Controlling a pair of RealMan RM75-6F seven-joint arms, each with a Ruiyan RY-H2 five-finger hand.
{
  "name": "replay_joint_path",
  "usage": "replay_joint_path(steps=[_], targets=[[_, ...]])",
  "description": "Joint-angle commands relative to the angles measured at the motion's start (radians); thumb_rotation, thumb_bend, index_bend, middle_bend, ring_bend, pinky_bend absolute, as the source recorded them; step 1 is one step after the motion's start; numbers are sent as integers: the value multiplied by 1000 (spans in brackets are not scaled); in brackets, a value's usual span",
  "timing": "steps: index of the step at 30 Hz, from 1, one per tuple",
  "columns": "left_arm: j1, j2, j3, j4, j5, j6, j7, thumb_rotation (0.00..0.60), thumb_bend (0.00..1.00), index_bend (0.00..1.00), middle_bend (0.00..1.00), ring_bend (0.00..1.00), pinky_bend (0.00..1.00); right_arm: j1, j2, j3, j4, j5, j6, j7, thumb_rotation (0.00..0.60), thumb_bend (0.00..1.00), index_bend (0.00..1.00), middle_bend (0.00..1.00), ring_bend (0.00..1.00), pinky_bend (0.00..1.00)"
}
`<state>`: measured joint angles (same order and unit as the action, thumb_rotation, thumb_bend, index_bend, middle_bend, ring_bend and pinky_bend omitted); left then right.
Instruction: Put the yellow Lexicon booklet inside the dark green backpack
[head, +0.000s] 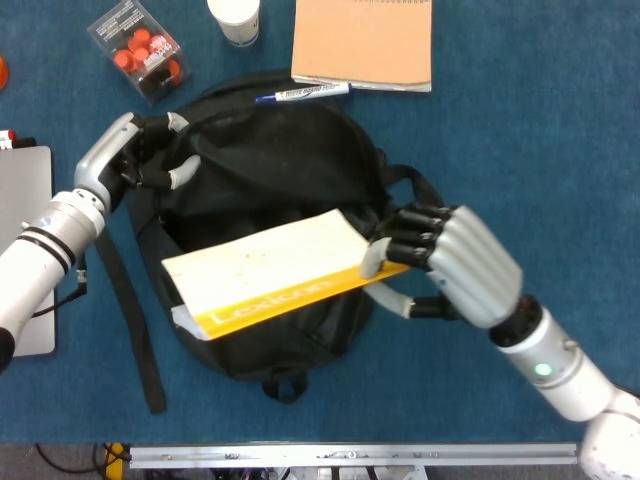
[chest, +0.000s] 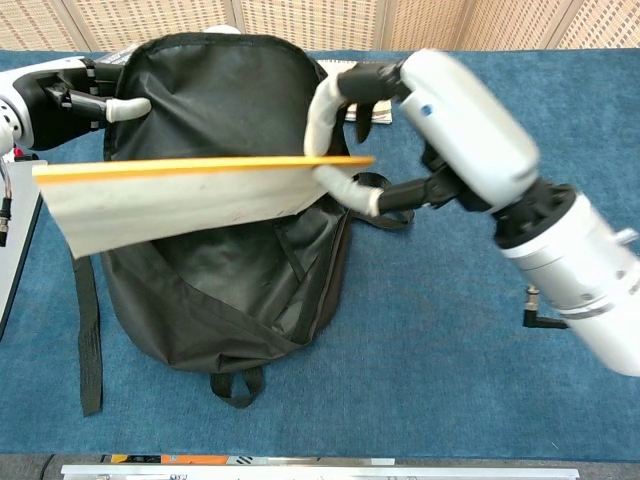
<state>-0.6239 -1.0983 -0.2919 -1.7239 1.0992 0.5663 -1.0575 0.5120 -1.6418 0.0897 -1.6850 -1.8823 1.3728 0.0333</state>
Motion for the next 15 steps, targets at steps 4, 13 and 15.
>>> replay_joint_path(steps=[4, 13, 15], targets=[[23, 22, -28, -5, 30, -34, -43, 600, 403, 558, 316, 218, 142, 44, -90, -6, 113, 22, -42, 18, 600, 393, 759, 687, 482, 551], [50, 51, -64, 7, 75, -81, -114, 600, 403, 561, 312, 217, 142, 111, -164, -6, 302, 13, -81, 23, 600, 392, 767, 690, 487, 551], [55, 56, -70, 12, 83, -88, -129, 600, 403, 560, 311, 217, 142, 119, -177, -6, 336, 11, -79, 14, 600, 391, 767, 691, 487, 553]])
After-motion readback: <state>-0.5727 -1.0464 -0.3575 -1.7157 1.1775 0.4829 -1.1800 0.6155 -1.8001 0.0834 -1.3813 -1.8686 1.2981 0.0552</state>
